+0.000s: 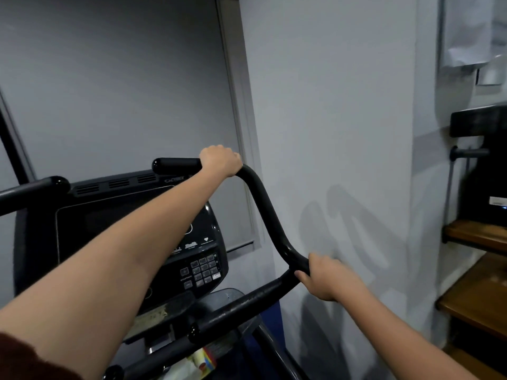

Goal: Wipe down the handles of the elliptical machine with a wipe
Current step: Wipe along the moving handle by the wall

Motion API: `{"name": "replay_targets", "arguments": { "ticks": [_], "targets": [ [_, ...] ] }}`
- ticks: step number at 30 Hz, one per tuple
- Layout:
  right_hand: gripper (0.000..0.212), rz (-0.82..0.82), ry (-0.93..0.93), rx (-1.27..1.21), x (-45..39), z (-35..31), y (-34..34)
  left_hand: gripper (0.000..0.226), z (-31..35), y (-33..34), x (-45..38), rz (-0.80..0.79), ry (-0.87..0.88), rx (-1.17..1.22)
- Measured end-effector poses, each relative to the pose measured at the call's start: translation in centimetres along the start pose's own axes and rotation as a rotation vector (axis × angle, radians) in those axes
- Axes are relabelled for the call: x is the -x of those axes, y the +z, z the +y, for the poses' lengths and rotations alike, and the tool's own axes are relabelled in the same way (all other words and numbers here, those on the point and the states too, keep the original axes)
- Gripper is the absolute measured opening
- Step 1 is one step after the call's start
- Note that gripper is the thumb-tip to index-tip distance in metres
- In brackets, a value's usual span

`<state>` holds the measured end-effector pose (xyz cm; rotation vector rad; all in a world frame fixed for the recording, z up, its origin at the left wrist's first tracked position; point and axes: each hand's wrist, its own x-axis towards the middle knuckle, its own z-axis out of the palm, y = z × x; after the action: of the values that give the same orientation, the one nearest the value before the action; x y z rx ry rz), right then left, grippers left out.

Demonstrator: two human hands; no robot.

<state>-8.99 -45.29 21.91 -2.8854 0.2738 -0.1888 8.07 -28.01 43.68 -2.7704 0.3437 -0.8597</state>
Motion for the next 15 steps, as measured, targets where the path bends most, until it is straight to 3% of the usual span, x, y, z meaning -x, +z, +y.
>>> {"name": "replay_targets", "arguments": {
  "ticks": [4, 9, 13, 15],
  "targets": [
    [0.040, 0.002, 0.009, -0.035, 0.2, 0.0, 0.0, 0.027, 3.0, 1.3, 0.7, 0.182, 0.287, -0.189],
    [0.037, 0.010, 0.016, -0.047, 0.3, 0.1, 0.2, 0.044, 4.5, 4.7, 1.2, 0.300, 0.565, -0.304],
    [0.036, 0.004, 0.020, -0.041, 0.2, 0.1, 0.3, 0.048, 6.4, 8.2, 3.0, 0.390, 0.833, -0.180],
    [0.040, 0.014, 0.014, -0.029, 0.3, 0.1, 0.3, 0.041, 6.9, 10.9, 5.1, 0.462, 0.847, 0.026]
  ]
}}
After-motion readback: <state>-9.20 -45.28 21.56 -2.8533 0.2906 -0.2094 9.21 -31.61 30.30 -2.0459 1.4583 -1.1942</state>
